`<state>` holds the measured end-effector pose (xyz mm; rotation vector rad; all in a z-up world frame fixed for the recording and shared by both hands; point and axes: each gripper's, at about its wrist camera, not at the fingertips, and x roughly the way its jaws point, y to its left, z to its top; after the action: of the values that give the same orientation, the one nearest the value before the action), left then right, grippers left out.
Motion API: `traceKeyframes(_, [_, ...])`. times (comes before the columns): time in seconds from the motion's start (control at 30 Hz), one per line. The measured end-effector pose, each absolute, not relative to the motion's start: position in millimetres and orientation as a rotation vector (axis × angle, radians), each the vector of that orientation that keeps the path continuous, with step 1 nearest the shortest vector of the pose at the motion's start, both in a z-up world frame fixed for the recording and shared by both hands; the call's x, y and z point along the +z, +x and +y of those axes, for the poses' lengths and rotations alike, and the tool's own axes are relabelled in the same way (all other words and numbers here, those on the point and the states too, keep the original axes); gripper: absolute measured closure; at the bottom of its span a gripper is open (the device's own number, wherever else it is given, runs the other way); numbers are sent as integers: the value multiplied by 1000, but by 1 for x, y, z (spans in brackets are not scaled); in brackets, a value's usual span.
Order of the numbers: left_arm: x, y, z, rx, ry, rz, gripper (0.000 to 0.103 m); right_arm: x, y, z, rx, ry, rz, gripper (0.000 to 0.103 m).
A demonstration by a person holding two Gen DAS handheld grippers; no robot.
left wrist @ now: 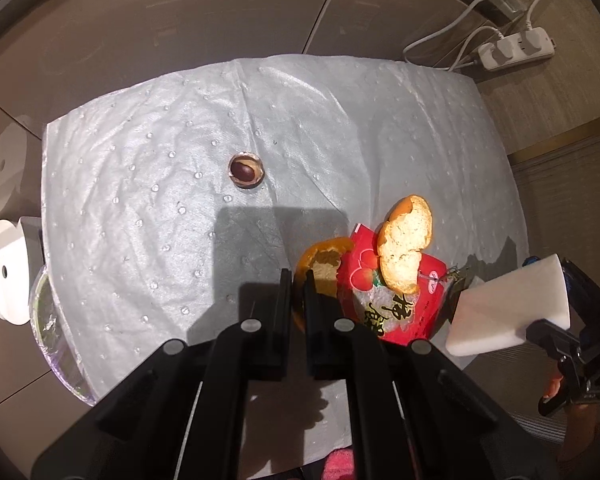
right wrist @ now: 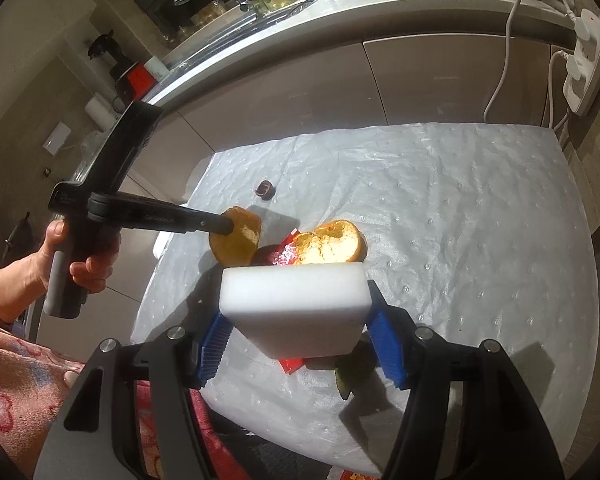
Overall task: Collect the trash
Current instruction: 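Drop the bread crust into the bin with the left tool while the right tool carries the foam block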
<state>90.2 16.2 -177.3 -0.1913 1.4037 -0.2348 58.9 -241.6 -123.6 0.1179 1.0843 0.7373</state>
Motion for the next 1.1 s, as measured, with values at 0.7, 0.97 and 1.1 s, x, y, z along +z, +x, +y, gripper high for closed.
traceKeyframes(0.7, [-170, -4, 228, 26, -257, 1345, 97, -61, 47, -124, 814, 12, 996, 40])
traceKeyframes(0.97, [-236, -10, 277, 63, -239, 1434, 97, -38, 31, -67, 831, -18, 974, 40])
traceKeyframes(1.1, [-268, -4, 284, 45, -227, 1473, 97, -29, 21, -39, 842, -42, 978, 40])
